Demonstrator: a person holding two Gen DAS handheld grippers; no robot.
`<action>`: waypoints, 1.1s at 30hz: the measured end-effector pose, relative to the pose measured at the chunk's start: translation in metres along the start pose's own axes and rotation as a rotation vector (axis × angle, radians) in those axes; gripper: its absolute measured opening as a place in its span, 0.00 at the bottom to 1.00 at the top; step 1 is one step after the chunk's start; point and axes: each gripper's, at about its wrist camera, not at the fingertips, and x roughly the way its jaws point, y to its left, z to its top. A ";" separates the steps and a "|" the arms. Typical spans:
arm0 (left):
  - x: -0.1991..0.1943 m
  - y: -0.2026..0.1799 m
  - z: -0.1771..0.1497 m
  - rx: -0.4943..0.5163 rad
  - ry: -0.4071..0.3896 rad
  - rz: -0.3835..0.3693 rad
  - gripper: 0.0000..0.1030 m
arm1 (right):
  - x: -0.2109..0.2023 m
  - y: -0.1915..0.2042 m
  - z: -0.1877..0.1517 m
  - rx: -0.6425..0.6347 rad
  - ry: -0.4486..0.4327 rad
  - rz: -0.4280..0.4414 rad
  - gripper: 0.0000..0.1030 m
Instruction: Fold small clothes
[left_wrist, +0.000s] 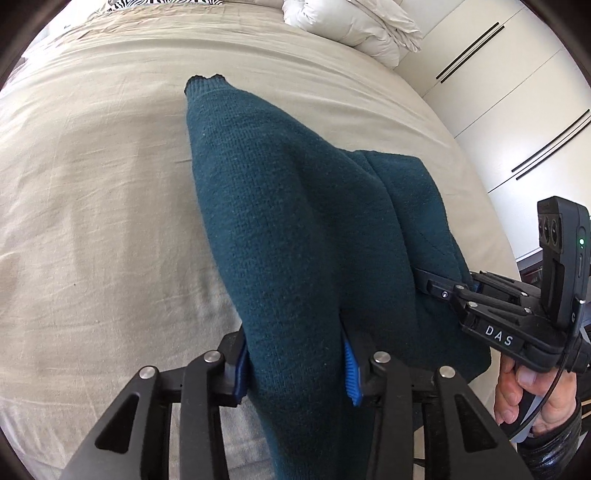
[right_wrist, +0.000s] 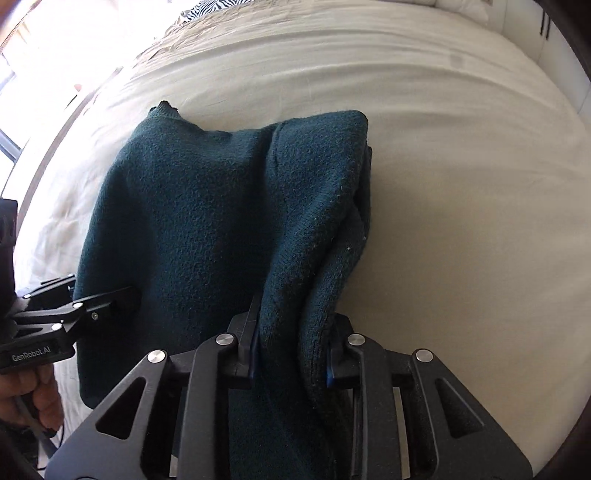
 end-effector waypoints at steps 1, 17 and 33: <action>-0.004 -0.001 -0.002 0.002 -0.005 0.005 0.39 | -0.005 0.007 -0.002 -0.023 -0.015 -0.029 0.21; -0.140 0.038 -0.097 0.062 -0.145 0.095 0.38 | -0.101 0.132 -0.079 -0.181 -0.179 -0.036 0.19; -0.137 0.138 -0.177 -0.064 -0.108 0.066 0.46 | -0.050 0.176 -0.143 -0.134 -0.132 0.127 0.20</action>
